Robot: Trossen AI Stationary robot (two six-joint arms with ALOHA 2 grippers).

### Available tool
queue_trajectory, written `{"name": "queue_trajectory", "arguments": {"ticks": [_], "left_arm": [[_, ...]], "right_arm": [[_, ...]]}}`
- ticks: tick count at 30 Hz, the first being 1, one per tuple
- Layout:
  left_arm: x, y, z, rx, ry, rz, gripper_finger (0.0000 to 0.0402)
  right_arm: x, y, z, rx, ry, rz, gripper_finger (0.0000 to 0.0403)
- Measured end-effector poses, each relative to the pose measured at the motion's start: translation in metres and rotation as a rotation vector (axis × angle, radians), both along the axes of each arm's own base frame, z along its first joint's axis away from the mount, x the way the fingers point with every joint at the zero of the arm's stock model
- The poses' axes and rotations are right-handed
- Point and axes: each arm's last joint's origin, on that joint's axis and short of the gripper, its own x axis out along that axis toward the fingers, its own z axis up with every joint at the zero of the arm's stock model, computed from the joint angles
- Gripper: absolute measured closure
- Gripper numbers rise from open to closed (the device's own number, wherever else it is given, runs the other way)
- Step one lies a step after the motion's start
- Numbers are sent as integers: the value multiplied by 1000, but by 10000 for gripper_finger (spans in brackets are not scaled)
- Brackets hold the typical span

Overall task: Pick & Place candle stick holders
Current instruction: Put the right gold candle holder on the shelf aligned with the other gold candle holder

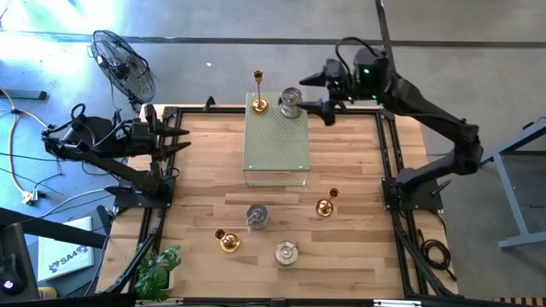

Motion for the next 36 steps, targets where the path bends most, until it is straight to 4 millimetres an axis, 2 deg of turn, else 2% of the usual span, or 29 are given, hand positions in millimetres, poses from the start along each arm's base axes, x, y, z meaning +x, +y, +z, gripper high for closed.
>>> {"name": "queue_trajectory", "arguments": {"ticks": [8,16,23,27,32,36], "left_arm": [[0,0,0,-29,-7,4,270],[7,-2,0,-46,-7,7,270],[11,-4,-2,-38,19,1,270],[15,-7,-3,-45,33,-63,270],[15,-9,-3,-55,39,-125,270],[16,-9,-3,-59,41,-151,270]], "right_arm": [[-38,61,15,-13,89,19,30],[-70,111,-1,62,370,-62,29],[-79,147,-14,134,534,-40,29],[-86,163,-20,171,603,-63,29],[-90,181,-22,173,585,-131,29],[-83,192,-26,146,568,-198,29]]}}
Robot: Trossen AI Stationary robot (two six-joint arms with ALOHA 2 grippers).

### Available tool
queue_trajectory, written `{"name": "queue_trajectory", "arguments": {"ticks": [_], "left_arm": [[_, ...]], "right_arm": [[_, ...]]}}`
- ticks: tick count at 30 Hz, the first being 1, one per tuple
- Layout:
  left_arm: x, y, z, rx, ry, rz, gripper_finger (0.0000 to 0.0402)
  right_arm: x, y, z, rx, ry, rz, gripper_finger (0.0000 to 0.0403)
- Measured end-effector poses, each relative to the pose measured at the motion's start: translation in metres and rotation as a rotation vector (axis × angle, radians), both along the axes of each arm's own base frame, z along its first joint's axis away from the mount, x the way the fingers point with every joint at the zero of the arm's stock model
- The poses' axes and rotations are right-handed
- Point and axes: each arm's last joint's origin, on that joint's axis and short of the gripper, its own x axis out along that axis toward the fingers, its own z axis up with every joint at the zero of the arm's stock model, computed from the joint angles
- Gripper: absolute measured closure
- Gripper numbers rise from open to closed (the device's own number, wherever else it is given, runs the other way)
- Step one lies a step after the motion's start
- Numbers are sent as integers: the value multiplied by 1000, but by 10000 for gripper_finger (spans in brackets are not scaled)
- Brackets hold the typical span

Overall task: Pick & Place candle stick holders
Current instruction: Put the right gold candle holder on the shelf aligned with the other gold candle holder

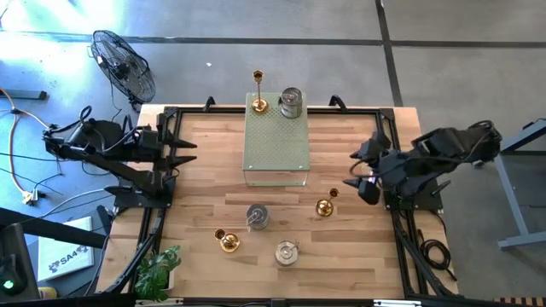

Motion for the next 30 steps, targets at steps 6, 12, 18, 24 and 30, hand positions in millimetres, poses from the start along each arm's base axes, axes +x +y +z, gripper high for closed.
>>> {"name": "queue_trajectory", "arguments": {"ticks": [6,12,18,24,30], "left_arm": [[0,0,0,0,0,-1,270],[0,0,0,0,0,-1,270],[0,0,0,-2,-4,-1,270],[0,1,0,15,-3,16,270],[0,1,0,67,1,37,270]], "right_arm": [[20,16,-16,-16,83,-16,29],[40,27,-32,26,154,-62,29],[43,28,-36,123,149,-195,29],[30,16,-42,260,225,-530,29],[39,16,-49,338,223,-664,29]]}}
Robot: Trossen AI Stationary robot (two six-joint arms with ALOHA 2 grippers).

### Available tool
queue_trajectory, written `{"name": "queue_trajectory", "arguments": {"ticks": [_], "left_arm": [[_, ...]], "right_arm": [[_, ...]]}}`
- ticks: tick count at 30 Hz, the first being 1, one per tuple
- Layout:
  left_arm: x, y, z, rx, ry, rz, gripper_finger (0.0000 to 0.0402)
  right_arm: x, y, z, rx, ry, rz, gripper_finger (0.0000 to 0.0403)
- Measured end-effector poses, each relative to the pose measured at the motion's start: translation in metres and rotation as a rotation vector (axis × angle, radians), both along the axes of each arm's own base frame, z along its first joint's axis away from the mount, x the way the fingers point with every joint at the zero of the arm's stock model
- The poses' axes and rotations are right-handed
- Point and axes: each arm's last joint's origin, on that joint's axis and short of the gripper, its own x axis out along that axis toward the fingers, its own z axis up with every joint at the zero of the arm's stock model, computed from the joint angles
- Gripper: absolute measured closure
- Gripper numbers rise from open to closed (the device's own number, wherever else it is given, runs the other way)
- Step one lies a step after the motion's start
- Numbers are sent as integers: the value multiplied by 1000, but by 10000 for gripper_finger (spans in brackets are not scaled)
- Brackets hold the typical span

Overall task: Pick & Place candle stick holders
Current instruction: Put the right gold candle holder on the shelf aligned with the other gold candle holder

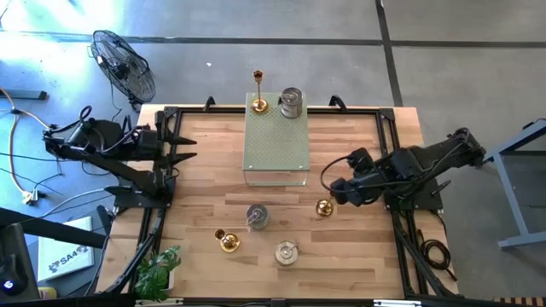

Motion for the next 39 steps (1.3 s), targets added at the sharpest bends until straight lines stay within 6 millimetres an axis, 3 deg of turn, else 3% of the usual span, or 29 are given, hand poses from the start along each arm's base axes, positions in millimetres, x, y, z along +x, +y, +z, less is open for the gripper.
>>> {"name": "queue_trajectory", "arguments": {"ticks": [7,15,23,39], "left_arm": [[0,0,-1,4,12,0,270],[-2,1,-9,32,98,-3,270],[-1,0,-5,139,73,-23,270],[3,-6,-7,106,86,-209,270]], "right_arm": [[30,7,-24,66,98,-17,29],[47,15,-43,96,173,-47,29],[51,14,-44,50,161,-43,29],[58,16,-53,73,197,-17,29]]}}
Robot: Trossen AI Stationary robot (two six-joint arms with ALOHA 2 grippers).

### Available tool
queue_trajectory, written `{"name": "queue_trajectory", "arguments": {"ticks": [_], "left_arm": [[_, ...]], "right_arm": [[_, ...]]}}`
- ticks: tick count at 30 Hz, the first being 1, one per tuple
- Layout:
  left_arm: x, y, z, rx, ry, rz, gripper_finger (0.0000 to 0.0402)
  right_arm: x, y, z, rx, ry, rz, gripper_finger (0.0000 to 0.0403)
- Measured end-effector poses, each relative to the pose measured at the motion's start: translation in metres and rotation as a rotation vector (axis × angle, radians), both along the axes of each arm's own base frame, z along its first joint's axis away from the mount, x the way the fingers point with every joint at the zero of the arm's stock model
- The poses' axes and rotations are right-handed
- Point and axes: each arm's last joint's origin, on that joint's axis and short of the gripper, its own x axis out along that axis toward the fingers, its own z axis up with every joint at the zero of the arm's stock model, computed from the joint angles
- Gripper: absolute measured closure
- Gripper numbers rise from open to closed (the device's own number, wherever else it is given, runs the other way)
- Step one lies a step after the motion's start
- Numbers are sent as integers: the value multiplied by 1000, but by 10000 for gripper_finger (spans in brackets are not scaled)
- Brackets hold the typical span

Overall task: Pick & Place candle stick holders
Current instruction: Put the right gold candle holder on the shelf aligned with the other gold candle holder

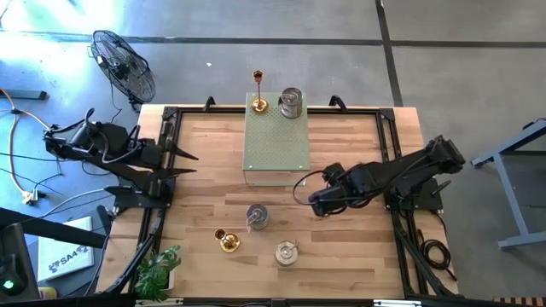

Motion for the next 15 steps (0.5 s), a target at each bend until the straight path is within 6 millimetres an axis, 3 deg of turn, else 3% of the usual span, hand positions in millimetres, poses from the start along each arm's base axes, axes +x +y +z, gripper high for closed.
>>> {"name": "queue_trajectory", "arguments": {"ticks": [15], "left_arm": [[2,-1,-3,-51,40,19,270]], "right_arm": [[4,1,-5,-13,20,9,30]]}}
